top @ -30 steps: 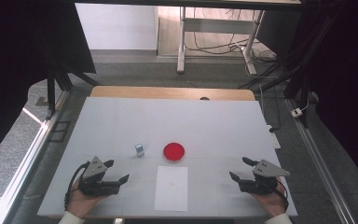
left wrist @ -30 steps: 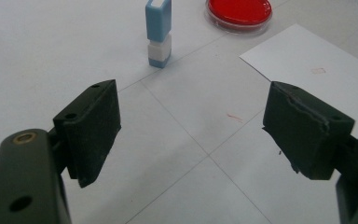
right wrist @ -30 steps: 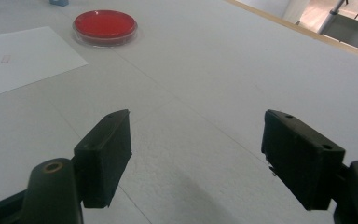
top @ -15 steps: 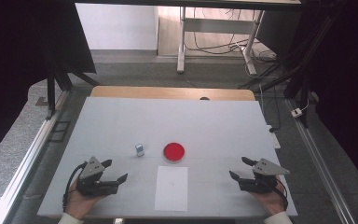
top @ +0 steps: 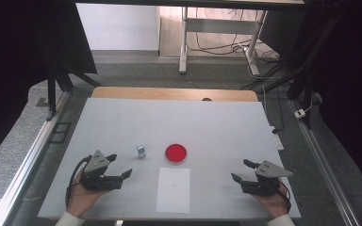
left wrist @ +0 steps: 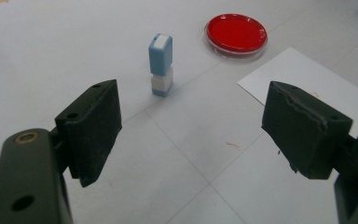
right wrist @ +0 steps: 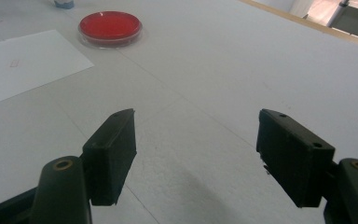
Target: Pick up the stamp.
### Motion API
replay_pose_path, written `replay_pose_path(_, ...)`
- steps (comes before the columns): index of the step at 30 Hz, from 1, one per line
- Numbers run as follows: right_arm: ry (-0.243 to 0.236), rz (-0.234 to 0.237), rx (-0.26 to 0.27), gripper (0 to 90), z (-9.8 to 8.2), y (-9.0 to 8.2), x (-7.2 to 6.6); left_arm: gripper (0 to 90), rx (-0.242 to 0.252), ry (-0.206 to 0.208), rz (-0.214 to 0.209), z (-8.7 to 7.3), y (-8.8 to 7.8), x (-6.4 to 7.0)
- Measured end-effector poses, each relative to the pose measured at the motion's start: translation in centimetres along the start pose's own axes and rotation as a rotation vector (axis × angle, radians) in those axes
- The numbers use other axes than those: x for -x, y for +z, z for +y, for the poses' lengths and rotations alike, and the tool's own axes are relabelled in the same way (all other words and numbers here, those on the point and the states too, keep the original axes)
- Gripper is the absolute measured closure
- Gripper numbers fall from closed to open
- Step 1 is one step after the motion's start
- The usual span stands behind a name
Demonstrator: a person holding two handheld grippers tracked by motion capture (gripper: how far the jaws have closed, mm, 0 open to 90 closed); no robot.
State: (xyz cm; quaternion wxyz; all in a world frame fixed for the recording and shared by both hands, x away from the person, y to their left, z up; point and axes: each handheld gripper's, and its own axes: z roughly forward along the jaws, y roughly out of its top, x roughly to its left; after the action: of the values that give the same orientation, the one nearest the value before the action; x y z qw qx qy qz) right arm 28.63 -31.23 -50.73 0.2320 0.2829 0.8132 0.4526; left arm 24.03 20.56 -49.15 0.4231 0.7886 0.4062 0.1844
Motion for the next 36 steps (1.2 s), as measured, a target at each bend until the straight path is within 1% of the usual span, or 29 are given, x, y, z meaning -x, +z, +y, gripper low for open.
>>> replay_pose_path(5,0.001,-0.001,-0.003,28.1,0.0,0.1,0.0,19.8,-0.017,0.002,-0.002,0.6,0.6,-0.3)
replay_pose_path(7,0.002,0.006,-0.004,28.1,0.0,0.1,-0.1,20.0,-0.022,0.006,-0.002,0.8,0.8,-0.5)
replay_pose_path(8,-0.006,0.006,-0.005,28.1,0.0,0.2,-0.1,20.4,-0.024,0.006,-0.005,0.9,0.9,-0.6)
replay_pose_path(10,-0.004,0.015,-0.001,28.1,0.0,0.2,-0.2,20.7,-0.026,0.007,-0.006,1.1,1.0,-0.8)
replay_pose_path(13,-0.008,0.014,-0.007,28.1,0.0,0.3,-0.3,20.8,-0.032,0.010,-0.008,1.5,1.4,-1.1)
replay_pose_path(14,-0.005,0.020,-0.006,28.1,-0.1,0.4,-0.4,21.1,-0.033,0.012,-0.008,1.8,1.5,-1.2)
replay_pose_path(18,-0.010,0.019,-0.010,28.1,-0.1,0.5,-0.4,21.3,-0.043,0.032,-0.005,2.7,2.1,-1.4)
replay_pose_path(21,-0.007,0.019,-0.008,28.1,-0.1,0.5,-0.5,21.7,-0.047,0.034,-0.013,3.2,2.6,-1.6)
replay_pose_path(27,-0.012,0.022,-0.017,28.1,-0.1,0.6,-0.5,22.5,-0.055,0.058,-0.026,4.1,3.4,-2.0)
replay_pose_path(30,-0.012,0.017,-0.020,28.1,-0.1,0.6,-0.5,22.8,-0.053,0.045,-0.035,4.4,3.9,-2.5)
replay_pose_path(32,-0.013,0.023,-0.019,28.1,-0.1,0.7,-0.5,23.3,-0.061,0.049,-0.036,4.5,4.3,-2.8)
replay_pose_path(36,-0.012,0.020,-0.021,28.1,-0.1,0.7,-0.5,24.1,-0.064,0.064,-0.040,4.9,4.8,-3.0)
